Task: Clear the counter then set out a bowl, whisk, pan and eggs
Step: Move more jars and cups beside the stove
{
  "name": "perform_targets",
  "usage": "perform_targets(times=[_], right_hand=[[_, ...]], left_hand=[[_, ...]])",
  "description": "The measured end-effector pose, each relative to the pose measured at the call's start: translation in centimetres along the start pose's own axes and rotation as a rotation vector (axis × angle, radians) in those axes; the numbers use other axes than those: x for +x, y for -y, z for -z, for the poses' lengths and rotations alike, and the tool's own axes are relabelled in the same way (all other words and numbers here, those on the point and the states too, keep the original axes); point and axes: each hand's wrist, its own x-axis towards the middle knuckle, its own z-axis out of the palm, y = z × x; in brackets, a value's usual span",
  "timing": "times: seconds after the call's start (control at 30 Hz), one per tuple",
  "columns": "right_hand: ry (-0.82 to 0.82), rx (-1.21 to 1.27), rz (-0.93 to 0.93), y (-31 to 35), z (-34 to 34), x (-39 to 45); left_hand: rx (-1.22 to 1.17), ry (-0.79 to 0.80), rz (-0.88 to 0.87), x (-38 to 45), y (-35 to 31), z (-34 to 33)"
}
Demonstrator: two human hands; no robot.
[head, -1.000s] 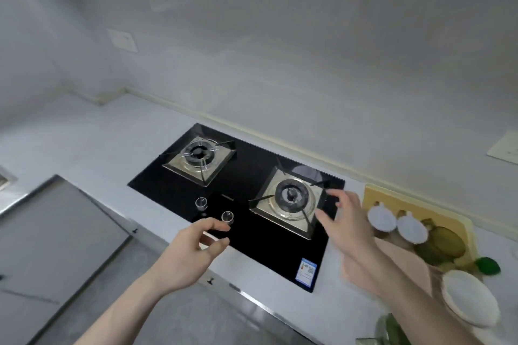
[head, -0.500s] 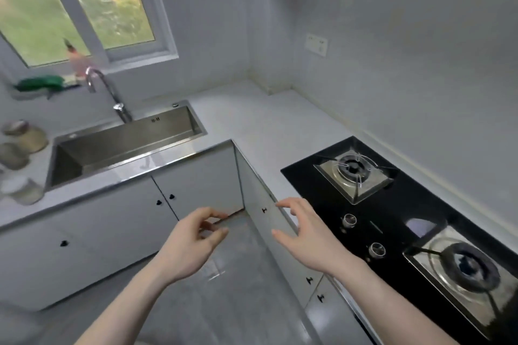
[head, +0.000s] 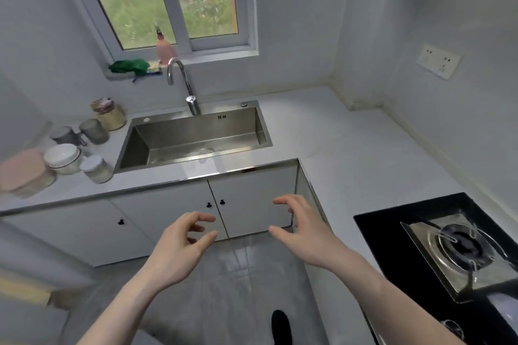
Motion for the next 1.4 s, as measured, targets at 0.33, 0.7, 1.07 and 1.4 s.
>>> perform_targets(times=[0.33, 0.7, 1.07, 1.4], right_hand=[[0.173, 0.018, 0.138, 3.4, 0.6, 16.9], [0.411, -0.028, 0.298, 10.4, -5.7, 26.9], [0.474, -0.130, 0.301, 19.4, -15.1, 38.3], [0.514, -0.186, 0.280, 25.4, -26.0, 46.2]], left_hand=[[0.007, -0.223, 0.126, 8.7, 1.5, 5.7], [-0.017, -0.421, 0.268, 10.4, 8.1, 12.6], [-0.074, -0.475, 0.330, 19.0, 19.1, 24.9], [-0.106, -0.436, 0.453, 27.0, 30.7, 34.9]])
